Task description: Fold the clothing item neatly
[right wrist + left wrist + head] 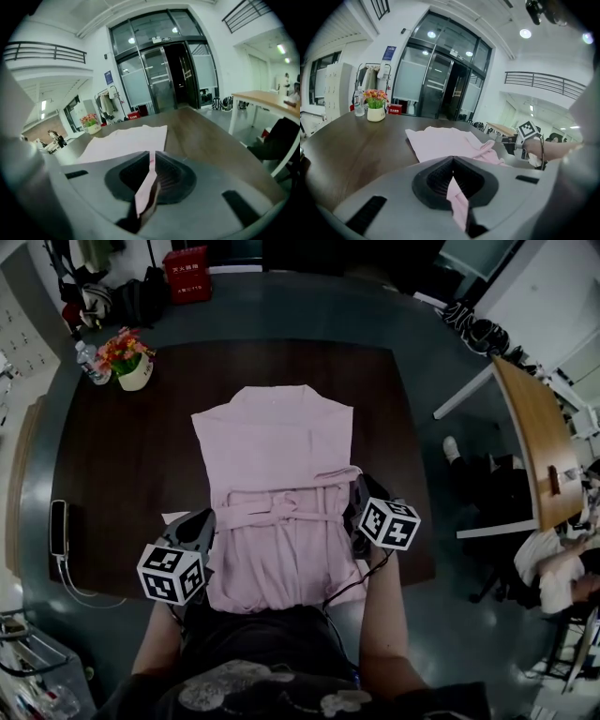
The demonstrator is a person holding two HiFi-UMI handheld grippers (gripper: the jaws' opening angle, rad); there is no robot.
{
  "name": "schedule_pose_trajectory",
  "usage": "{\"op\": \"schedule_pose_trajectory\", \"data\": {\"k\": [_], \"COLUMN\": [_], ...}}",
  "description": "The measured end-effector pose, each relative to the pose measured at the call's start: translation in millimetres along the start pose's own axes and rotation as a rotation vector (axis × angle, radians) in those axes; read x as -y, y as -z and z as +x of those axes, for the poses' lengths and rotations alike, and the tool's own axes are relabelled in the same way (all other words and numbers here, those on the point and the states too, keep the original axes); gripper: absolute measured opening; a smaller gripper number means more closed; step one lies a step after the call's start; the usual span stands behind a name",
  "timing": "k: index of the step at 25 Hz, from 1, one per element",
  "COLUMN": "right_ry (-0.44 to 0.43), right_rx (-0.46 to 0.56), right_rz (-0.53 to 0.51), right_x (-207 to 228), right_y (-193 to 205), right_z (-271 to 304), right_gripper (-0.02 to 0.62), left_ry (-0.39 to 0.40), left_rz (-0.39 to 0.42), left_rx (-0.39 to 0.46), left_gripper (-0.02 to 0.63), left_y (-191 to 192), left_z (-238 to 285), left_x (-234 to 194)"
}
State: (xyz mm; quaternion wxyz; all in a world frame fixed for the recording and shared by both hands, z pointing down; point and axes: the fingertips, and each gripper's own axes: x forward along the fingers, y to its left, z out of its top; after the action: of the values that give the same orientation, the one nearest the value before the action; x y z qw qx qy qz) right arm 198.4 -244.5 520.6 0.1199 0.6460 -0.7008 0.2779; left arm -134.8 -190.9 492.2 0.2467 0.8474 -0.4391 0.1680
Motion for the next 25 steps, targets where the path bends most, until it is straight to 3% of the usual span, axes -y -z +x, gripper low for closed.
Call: {"op": "schedule_pose_trajectory", "data": {"k": [4, 7, 10, 11, 13, 17, 18, 19, 22, 25], "right_ry": [0.065, -0.069, -0.180, -0.181, -0.161, -0.071, -0.060, -0.060, -0.061, 0.042], "right_rx": [0.007, 0.004, -0.104, -0.147, -0.210, -0.310, -0.314, -0.302, -0.234, -0.163], "right_rz": [-0.099, -0.282, -0.410, -0.425, -0.455, -0.547, -0.558, -0.557, -0.495, -0.431], "right_x": [8, -37, -79, -84, -88, -82, -81, -80, -72, -33], "right_y": [4, -2, 15, 22, 32, 42, 41, 37, 13, -24], "right_z": [-11, -11, 12, 23, 43, 66, 69, 70, 70, 78], "right_gripper": [0.011, 0.009, 0.011, 0.012, 0.094, 0.100, 0.077, 0.013, 0.008, 0.008], "left_ry": [-0.002, -0.007, 0.001, 0.003, 0.009, 0.010, 0.006, 0.002, -0.005, -0.014], "left_rz": [0.025, 0.035, 0.037, 0.045, 0.054, 0.038, 0.032, 0.025, 0.007, -0.005], "left_rx": [-0.027, -0.046, -0.056, -0.063, -0.078, -0.091, -0.093, -0.096, -0.105, -0.108], "left_gripper": [0.011, 0.009, 0.011, 0.011, 0.009, 0.009, 0.011, 0.009, 0.011, 0.009], "left_y": [2, 0, -2, -1, 0, 1, 2, 3, 7, 10], "left_z": [13, 30, 50, 57, 69, 84, 86, 88, 93, 97], "left_x": [4, 3, 11, 13, 18, 20, 19, 17, 13, 8]}}
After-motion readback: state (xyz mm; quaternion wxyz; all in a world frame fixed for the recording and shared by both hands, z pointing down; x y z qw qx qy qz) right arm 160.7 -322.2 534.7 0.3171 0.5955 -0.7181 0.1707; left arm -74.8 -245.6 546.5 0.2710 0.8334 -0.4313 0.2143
